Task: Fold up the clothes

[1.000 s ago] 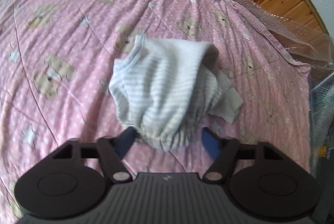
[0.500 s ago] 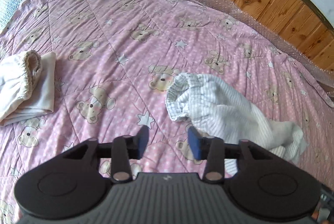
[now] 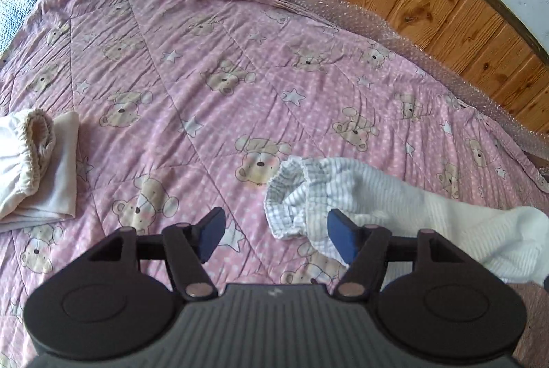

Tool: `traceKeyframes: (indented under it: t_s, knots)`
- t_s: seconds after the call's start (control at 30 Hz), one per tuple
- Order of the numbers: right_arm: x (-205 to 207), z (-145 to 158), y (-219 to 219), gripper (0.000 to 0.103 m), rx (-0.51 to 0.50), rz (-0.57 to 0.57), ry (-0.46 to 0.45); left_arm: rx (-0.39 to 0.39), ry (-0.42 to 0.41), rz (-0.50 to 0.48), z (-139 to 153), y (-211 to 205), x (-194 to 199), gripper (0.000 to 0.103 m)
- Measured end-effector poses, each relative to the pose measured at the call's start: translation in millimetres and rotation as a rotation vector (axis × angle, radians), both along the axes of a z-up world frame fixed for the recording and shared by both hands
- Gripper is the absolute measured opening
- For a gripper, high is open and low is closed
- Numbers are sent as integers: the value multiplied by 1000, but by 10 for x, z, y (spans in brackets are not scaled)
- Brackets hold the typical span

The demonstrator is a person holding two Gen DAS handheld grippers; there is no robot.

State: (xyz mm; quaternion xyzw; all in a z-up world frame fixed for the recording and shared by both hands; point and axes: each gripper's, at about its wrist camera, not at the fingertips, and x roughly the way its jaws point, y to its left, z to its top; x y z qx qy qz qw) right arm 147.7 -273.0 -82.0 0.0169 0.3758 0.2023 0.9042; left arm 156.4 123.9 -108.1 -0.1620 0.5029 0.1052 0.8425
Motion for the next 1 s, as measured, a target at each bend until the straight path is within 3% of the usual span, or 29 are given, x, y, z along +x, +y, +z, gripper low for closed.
traceKeyframes:
  t_s: [0.03,0.1,0.17,0.23,0.27,0.3,0.43,0.47,0.53,0.57,0.6,0.63,0.67,0.87,0.93,1.0]
  knots:
    - [-88,-1,-52,0,-30,11,13,-2,14,-3,-34,22,40,67]
    - [-131,-294,-230,1,-85,-59,144,-14,39,-9,-122,38,154,67]
    - [-177,-537,-412,11,-85,-148,249,7,45,-21,-187,5,289,67]
    - [-257,-618,-582,18,-8,-231,285,44,48,-42,-219,-74,434,68]
    - [-273,-603,-614,41,32,-252,280,57,49,-56,-232,-123,505,68]
    - [-285,-578,-636,57,73,-269,271,70,49,-71,-245,-173,577,68]
    - [6,-560,-435,62,94,-259,257,132,78,-100,-315,-384,839,68]
    - [129,-574,-353,62,86,-251,258,150,84,-101,-322,-432,883,63]
    - [131,-415,-320,61,96,-232,199,153,75,-120,-286,-500,923,47]
    - [123,-328,-309,49,102,-222,167,146,70,-133,-263,-525,931,32]
    - [114,-241,-298,21,109,-212,135,132,70,-149,-237,-544,933,13]
    - [105,-154,-287,8,115,-202,103,111,61,-170,-192,-558,928,5]
    - [96,-67,-275,4,121,-192,71,89,44,-191,-133,-564,916,0]
    - [44,455,-209,4,157,-131,-120,-54,-190,-205,624,-226,508,1]
    - [-76,557,-195,4,135,-79,-168,-65,-155,-174,514,-50,282,1]
    - [-334,448,-187,4,37,16,-165,-76,-120,-143,404,125,55,2]
